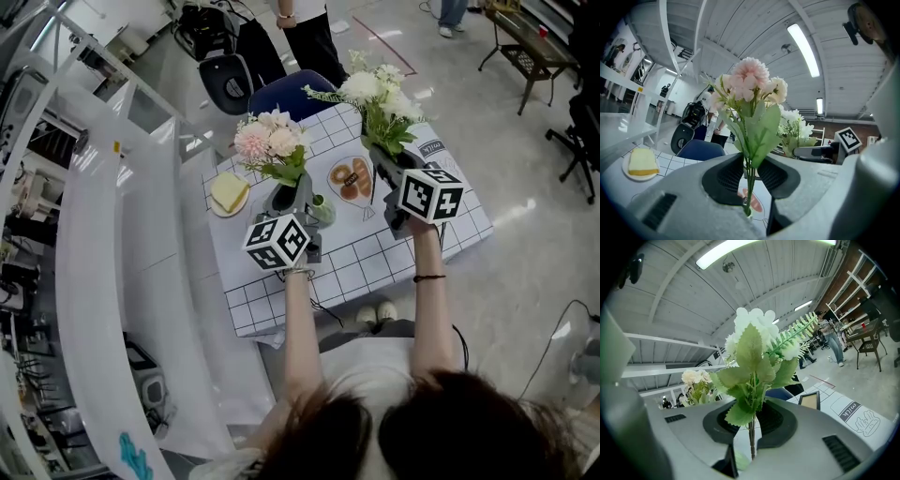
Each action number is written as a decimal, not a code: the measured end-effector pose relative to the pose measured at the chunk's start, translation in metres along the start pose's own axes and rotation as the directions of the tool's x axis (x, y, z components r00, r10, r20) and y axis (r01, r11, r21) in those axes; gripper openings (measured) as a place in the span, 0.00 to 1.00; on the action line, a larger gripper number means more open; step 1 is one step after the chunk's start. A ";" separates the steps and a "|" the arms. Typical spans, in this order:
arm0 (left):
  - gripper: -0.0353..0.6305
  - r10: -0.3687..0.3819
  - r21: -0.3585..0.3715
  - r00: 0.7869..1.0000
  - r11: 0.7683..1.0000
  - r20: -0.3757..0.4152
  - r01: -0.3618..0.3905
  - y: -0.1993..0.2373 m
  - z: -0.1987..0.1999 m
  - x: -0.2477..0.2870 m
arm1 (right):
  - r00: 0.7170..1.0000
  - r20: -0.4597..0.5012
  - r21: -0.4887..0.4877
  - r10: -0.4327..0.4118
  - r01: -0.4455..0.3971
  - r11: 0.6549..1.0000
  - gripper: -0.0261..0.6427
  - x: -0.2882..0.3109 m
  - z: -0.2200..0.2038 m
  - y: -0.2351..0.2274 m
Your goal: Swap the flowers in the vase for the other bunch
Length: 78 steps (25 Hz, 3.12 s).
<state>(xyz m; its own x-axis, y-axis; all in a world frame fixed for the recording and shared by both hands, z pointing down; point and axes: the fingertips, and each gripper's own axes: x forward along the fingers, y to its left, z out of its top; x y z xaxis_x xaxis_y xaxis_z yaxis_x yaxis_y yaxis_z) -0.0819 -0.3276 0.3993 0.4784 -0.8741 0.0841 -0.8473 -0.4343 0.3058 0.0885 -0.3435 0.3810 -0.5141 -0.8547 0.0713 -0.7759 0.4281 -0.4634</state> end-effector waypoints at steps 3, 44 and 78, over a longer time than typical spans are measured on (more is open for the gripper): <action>0.20 0.001 0.003 1.000 1.000 0.012 -0.001 0.001 0.004 -0.002 | 1.000 0.005 -0.005 0.002 -0.002 1.000 0.13 -0.002 0.000 0.004; 0.20 0.131 -0.007 0.978 0.991 0.165 -0.132 0.030 0.055 -0.084 | 0.992 -0.051 -0.030 0.111 -0.113 0.993 0.13 0.010 -0.016 0.047; 0.18 0.222 0.002 0.963 0.974 0.154 -0.225 0.045 0.034 -0.110 | 0.980 -0.102 -0.075 0.173 -0.181 0.981 0.13 0.016 -0.026 0.057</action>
<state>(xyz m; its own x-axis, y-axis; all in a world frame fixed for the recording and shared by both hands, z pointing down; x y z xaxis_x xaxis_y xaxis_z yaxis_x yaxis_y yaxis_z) -0.1803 -0.2582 0.3717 0.2370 -0.9715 0.0032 -0.9336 -0.2268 0.2775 0.0262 -0.3250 0.3790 -0.6749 -0.7336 0.0797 -0.6956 0.5964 -0.4006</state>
